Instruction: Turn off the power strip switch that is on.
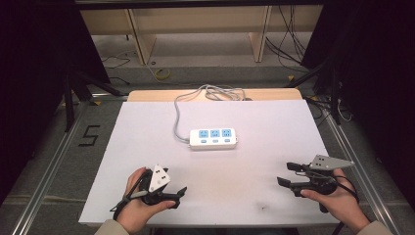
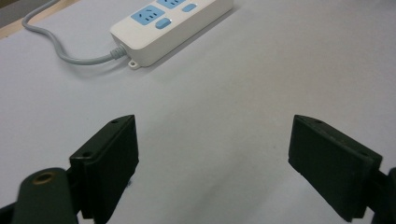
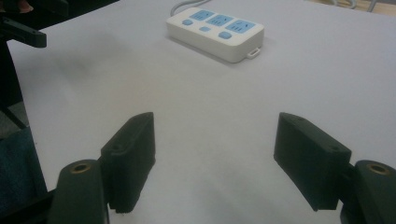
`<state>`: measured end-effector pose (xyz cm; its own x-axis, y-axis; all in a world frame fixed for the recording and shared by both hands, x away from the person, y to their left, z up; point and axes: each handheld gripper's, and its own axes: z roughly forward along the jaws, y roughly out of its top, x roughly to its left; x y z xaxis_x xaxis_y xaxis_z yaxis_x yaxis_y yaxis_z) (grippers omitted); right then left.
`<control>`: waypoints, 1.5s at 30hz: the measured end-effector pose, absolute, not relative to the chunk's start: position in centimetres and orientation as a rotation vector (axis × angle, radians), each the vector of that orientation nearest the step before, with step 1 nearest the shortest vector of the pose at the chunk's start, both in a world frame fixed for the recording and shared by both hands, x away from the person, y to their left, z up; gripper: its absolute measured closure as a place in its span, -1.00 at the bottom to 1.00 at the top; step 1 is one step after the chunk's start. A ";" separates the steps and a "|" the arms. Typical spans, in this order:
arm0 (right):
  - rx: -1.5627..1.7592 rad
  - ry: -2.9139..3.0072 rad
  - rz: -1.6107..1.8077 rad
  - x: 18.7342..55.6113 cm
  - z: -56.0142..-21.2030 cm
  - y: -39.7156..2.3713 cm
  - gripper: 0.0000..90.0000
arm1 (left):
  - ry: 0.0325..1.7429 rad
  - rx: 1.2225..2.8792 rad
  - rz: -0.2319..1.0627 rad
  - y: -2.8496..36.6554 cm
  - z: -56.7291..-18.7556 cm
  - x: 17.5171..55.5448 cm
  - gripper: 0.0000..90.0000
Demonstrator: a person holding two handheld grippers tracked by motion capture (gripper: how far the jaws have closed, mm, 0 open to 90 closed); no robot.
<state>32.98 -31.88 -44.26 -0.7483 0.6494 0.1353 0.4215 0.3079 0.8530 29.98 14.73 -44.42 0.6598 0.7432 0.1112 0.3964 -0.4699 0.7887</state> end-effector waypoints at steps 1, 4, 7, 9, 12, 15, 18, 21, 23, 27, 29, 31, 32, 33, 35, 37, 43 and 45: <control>0.979 2.341 1.416 33.0 -44.3 -31.9 -0.34 | 0.877 2.107 0.588 14.8 -44.4 30.0 -0.65; 0.976 2.340 1.416 32.9 -44.2 -31.8 -0.34 | 0.869 2.112 0.608 14.9 -44.3 29.9 -0.65; 0.972 2.343 1.415 32.9 -44.2 -31.7 -0.34 | 0.868 2.111 0.612 15.0 -44.2 29.8 -0.65; 0.965 2.344 1.415 32.9 -44.2 -31.6 -0.34 | 0.867 2.106 0.622 15.1 -44.1 29.8 -0.65; 0.965 2.344 1.415 32.9 -44.2 -31.6 -0.34 | 0.878 2.095 0.624 15.3 -44.1 29.8 -0.65; 0.969 2.347 1.410 32.9 -44.2 -31.7 -0.34 | 0.877 2.098 0.628 15.4 -44.1 29.9 -0.65; 0.967 2.347 1.411 33.0 -44.2 -31.7 -0.34 | 0.875 2.096 0.637 15.4 -44.1 30.0 -0.65; 0.964 2.348 1.409 33.0 -44.3 -31.6 -0.34 | 0.881 2.091 0.639 15.4 -44.1 30.3 -0.65; 0.965 2.349 1.409 33.0 -44.3 -31.6 -0.34 | 0.876 2.092 0.640 15.4 -44.0 30.5 -0.65; 0.967 2.348 1.406 33.0 -44.3 -31.5 -0.34 | 0.865 2.088 0.649 15.2 -43.9 30.9 -0.65; 0.968 2.347 1.406 32.9 -44.3 -31.5 -0.34 | 0.869 2.081 0.650 15.1 -43.9 31.0 -0.65; 0.968 2.348 1.407 33.0 -44.3 -31.5 -0.34 | 0.870 2.077 0.650 15.1 -43.8 31.2 -0.64; 0.968 2.348 1.407 33.0 -44.3 -31.5 -0.34 | 0.869 2.079 0.652 15.1 -43.8 31.3 -0.64; 0.968 2.351 1.404 33.0 -44.3 -31.6 -0.34 | 0.866 2.081 0.652 14.9 -43.7 31.6 -0.64; 0.968 2.351 1.406 33.0 -44.3 -31.5 -0.34 | 0.865 2.073 0.651 14.8 -43.7 31.7 -0.64; 0.968 2.353 1.402 33.1 -44.3 -31.5 -0.35 | 0.855 2.077 0.645 14.4 -43.6 32.1 -0.63; 0.965 2.352 1.402 33.1 -44.3 -31.5 -0.35 | 0.843 2.079 0.645 13.9 -43.5 32.5 -0.63; 0.965 2.352 1.400 33.1 -44.3 -31.5 -0.35 | 0.844 2.076 0.643 13.7 -43.5 32.7 -0.63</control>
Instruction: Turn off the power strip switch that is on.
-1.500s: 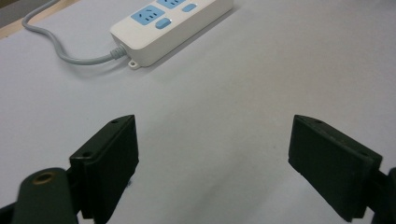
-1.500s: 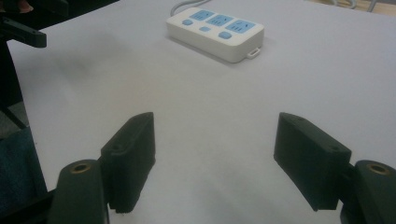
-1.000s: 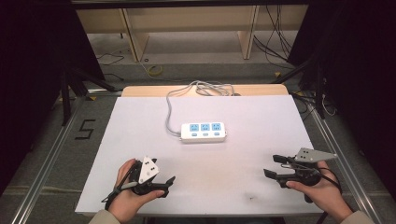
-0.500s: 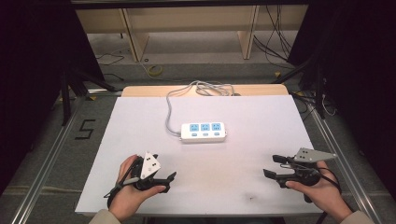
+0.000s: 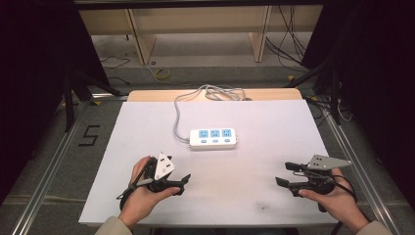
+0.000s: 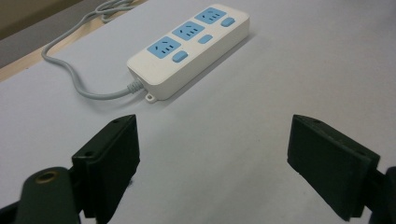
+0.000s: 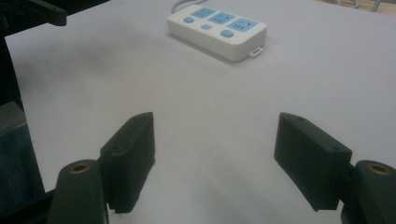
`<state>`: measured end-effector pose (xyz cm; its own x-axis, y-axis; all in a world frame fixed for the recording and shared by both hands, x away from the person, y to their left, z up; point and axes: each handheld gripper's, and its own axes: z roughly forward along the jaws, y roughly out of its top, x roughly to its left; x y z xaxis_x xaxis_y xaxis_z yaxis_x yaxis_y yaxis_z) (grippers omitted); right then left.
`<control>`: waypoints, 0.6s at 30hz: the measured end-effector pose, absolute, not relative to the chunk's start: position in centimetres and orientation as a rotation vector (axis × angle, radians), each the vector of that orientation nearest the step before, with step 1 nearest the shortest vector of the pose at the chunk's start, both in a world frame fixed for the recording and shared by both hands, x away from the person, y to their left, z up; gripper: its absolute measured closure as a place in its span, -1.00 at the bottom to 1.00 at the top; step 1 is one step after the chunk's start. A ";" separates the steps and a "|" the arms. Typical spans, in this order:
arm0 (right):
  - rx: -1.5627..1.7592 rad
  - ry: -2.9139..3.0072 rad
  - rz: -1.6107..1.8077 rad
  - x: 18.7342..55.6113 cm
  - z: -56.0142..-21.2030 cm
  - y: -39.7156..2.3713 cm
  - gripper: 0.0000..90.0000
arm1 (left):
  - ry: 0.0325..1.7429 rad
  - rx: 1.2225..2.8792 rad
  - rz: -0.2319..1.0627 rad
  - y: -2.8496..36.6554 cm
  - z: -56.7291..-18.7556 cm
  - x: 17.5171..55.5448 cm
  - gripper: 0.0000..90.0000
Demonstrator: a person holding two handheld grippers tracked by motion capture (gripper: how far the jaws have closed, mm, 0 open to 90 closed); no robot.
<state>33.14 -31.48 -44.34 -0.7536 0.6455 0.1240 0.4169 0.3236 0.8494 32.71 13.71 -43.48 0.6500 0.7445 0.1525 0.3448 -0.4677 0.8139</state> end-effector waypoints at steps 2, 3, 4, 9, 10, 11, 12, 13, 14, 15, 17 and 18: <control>0.964 2.352 1.399 33.1 -44.3 -31.5 -0.35 | 0.840 2.077 0.644 13.6 -43.4 32.9 -0.63; 0.965 2.353 1.398 33.1 -44.3 -31.5 -0.35 | 0.841 2.077 0.646 13.5 -43.4 33.1 -0.63; 0.965 2.353 1.398 33.2 -44.3 -31.5 -0.35 | 0.841 2.073 0.644 13.5 -43.4 33.2 -0.62; 0.968 2.353 1.399 33.2 -44.3 -31.5 -0.35 | 0.834 2.064 0.648 13.2 -43.1 33.7 -0.53; 0.964 2.351 1.400 33.2 -44.4 -31.5 -0.35 | 0.834 2.063 0.650 13.1 -43.0 33.8 -0.51; 0.968 2.354 1.397 33.2 -44.3 -31.5 -0.35 | 0.834 2.063 0.651 13.1 -42.9 33.9 -0.48; 0.968 2.354 1.397 33.2 -44.3 -31.5 -0.35 | 0.833 2.059 0.653 13.1 -42.9 34.0 -0.48; 0.965 2.353 1.398 33.2 -44.3 -31.5 -0.35 | 0.834 2.057 0.656 13.0 -42.9 34.1 -0.47; 0.964 2.353 1.400 33.2 -44.4 -31.5 -0.35 | 0.834 2.061 0.655 13.0 -42.9 34.1 -0.44; 0.967 2.354 1.397 33.2 -44.3 -31.5 -0.35 | 0.840 2.067 0.649 13.0 -42.9 34.2 -0.40; 0.967 2.353 1.397 33.2 -44.3 -31.5 -0.35 | 0.839 2.066 0.649 12.9 -42.9 34.4 -0.36; 0.964 2.353 1.397 33.2 -44.4 -31.5 -0.35 | 0.838 2.069 0.652 12.9 -42.8 34.5 -0.33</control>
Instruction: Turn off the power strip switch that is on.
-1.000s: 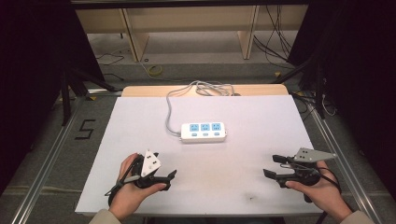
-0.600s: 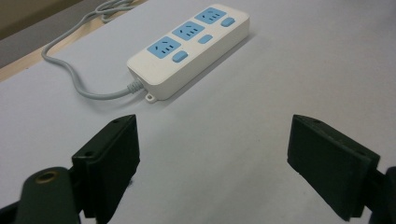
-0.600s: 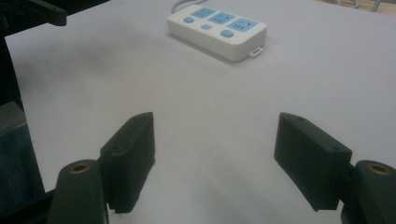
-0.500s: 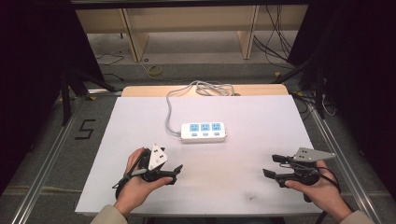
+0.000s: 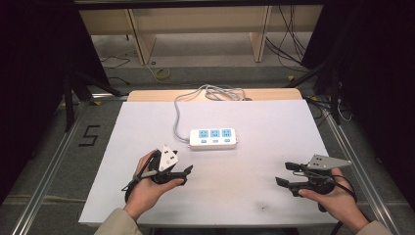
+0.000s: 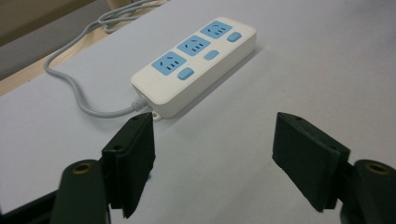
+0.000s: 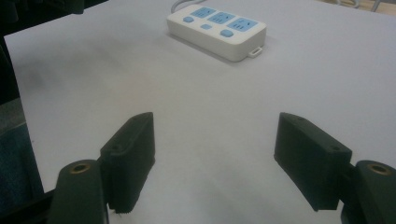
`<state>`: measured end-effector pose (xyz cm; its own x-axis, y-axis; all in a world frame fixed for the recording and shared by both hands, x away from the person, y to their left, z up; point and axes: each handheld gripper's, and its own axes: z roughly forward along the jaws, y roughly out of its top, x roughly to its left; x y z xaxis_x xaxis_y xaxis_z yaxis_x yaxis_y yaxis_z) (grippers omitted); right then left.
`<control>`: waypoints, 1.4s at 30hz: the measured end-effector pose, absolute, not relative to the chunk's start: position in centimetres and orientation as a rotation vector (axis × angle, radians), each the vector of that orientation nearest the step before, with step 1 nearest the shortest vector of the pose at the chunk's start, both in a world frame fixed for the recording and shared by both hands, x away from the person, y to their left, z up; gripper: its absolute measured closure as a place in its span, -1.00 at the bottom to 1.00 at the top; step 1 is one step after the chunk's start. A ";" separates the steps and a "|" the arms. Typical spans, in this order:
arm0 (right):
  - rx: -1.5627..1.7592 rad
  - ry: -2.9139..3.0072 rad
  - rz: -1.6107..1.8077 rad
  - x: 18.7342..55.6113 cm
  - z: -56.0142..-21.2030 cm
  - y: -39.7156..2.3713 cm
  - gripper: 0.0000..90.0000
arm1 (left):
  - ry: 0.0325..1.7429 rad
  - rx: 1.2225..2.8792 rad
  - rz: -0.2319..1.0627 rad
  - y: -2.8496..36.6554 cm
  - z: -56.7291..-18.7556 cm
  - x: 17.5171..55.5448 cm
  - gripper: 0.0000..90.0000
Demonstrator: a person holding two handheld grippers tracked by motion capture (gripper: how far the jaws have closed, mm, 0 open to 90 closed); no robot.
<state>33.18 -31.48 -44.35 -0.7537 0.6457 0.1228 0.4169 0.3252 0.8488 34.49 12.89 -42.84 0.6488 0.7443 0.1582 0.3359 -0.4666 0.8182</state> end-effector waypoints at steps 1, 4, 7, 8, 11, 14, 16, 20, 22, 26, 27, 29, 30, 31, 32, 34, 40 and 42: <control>0.964 2.354 1.397 33.2 -44.4 -31.5 -0.35 | 0.838 2.067 0.656 12.8 -42.8 34.6 -0.32; 0.962 2.353 1.398 33.2 -44.4 -31.5 -0.35 | 0.837 2.063 0.665 12.7 -42.6 34.8 -0.21; 0.963 2.353 1.397 33.2 -44.4 -31.5 -0.35 | 0.833 2.053 0.679 12.6 -42.5 35.0 0.00; 0.963 2.353 1.398 33.2 -44.4 -31.5 -0.35 | 0.834 2.048 0.682 12.6 -42.4 35.1 0.08; 0.962 2.352 1.398 33.2 -44.4 -31.5 -0.35 | 0.820 2.032 0.677 12.5 -42.3 35.3 0.30; 0.962 2.352 1.397 33.2 -44.4 -31.5 -0.35 | 0.816 2.036 0.688 12.4 -42.1 35.5 0.48; 0.962 2.352 1.397 33.2 -44.4 -31.5 -0.35 | 0.815 2.039 0.687 12.2 -42.1 35.7 0.53; 0.962 2.351 1.397 33.2 -44.4 -31.5 -0.35 | 0.811 2.035 0.703 11.9 -42.0 35.9 0.79; 0.965 2.351 1.396 33.2 -44.4 -31.5 -0.35 | 0.812 2.037 0.707 11.9 -41.9 36.1 0.90; 0.962 2.352 1.397 33.2 -44.4 -31.5 -0.35 | 0.828 2.031 0.702 11.8 -41.7 36.4 0.99; 0.962 2.352 1.397 33.2 -44.4 -31.5 -0.35 | 0.830 2.031 0.696 11.7 -41.7 36.4 0.99; 0.966 2.351 1.396 33.2 -44.4 -31.5 -0.35 | 0.831 2.035 0.692 11.6 -41.7 36.5 0.99; 0.965 2.350 1.395 33.2 -44.4 -31.5 -0.35 | 0.827 2.041 0.692 11.5 -41.7 36.6 0.99; 0.965 2.350 1.395 33.2 -44.4 -31.5 -0.35 | 0.830 2.039 0.686 11.4 -41.7 36.7 0.99; 0.967 2.351 1.395 33.2 -44.4 -31.5 -0.35 | 0.829 2.041 0.686 11.3 -41.7 36.8 0.99; 0.965 2.349 1.395 33.2 -44.4 -31.5 -0.35 | 0.832 2.042 0.685 11.2 -41.6 36.9 0.99; 0.967 2.352 1.393 33.2 -44.4 -31.5 -0.35 | 0.833 2.041 0.673 10.9 -41.5 37.4 0.99; 0.967 2.351 1.394 33.2 -44.4 -31.5 -0.35 | 0.836 2.038 0.675 10.8 -41.5 37.6 0.99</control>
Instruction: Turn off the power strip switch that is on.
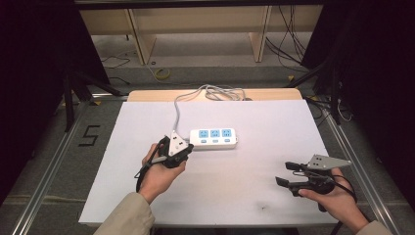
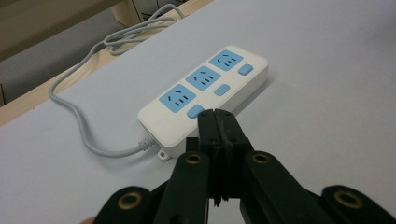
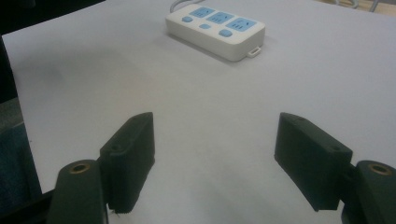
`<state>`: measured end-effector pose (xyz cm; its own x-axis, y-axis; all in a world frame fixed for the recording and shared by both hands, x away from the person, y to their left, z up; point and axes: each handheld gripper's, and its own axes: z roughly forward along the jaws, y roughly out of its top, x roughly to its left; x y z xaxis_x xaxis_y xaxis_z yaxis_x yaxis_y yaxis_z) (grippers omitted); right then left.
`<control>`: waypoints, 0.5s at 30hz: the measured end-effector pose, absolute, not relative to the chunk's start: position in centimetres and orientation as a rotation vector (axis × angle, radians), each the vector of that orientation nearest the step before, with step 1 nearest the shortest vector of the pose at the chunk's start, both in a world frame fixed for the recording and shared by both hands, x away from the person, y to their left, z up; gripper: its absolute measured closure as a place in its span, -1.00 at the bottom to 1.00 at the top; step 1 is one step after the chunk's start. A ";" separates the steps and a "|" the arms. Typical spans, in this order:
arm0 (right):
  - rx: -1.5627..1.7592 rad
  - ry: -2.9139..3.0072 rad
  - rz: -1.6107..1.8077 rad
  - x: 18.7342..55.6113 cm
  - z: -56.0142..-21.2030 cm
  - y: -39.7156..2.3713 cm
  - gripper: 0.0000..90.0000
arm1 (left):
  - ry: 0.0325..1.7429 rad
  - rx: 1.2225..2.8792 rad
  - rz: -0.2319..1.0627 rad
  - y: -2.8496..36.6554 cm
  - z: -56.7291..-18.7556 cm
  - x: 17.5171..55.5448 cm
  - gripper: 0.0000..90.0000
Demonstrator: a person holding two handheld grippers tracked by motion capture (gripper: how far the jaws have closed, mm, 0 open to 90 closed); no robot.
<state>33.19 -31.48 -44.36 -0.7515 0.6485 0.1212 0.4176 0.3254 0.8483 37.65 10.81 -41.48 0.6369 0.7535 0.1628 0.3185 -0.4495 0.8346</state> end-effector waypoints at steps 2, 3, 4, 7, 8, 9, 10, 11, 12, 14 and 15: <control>0.967 2.351 1.394 33.2 -44.4 -31.5 -0.35 | 0.836 2.043 0.674 10.8 -41.5 37.9 0.99; 0.967 2.352 1.391 33.2 -44.4 -31.5 -0.35 | 0.836 2.041 0.676 10.7 -41.5 38.0 0.99; 0.967 2.352 1.391 33.2 -44.4 -31.5 -0.35 | 0.834 2.047 0.677 10.7 -41.4 38.1 0.99; 0.965 2.354 1.392 33.2 -44.4 -31.5 -0.35 | 0.840 2.044 0.672 10.4 -41.5 38.3 0.99; 0.965 2.354 1.392 33.2 -44.4 -31.5 -0.35 | 0.839 2.050 0.673 10.4 -41.4 38.4 0.99; 0.963 2.354 1.393 33.2 -44.4 -31.5 -0.35 | 0.838 2.049 0.671 10.3 -41.5 38.5 0.99; 0.964 2.353 1.394 33.2 -44.4 -31.4 -0.35 | 0.839 2.054 0.669 10.2 -41.5 38.6 0.99; 0.964 2.353 1.394 33.2 -44.4 -31.4 -0.35 | 0.839 2.058 0.669 10.2 -41.5 38.7 0.99; 0.965 2.353 1.395 33.3 -44.4 -31.4 -0.35 | 0.838 2.058 0.668 10.1 -41.5 38.8 0.99; 0.966 2.354 1.395 33.2 -44.4 -31.4 -0.35 | 0.836 2.066 0.670 10.0 -41.5 39.1 0.99; 0.966 2.354 1.395 33.2 -44.4 -31.4 -0.35 | 0.834 2.068 0.671 9.9 -41.5 39.1 0.99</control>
<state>33.25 -31.44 -44.40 -0.7528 0.6468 0.1227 0.4181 0.3257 0.8480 39.15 9.88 -41.46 0.6435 0.7460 0.1717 0.3275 -0.4710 0.8191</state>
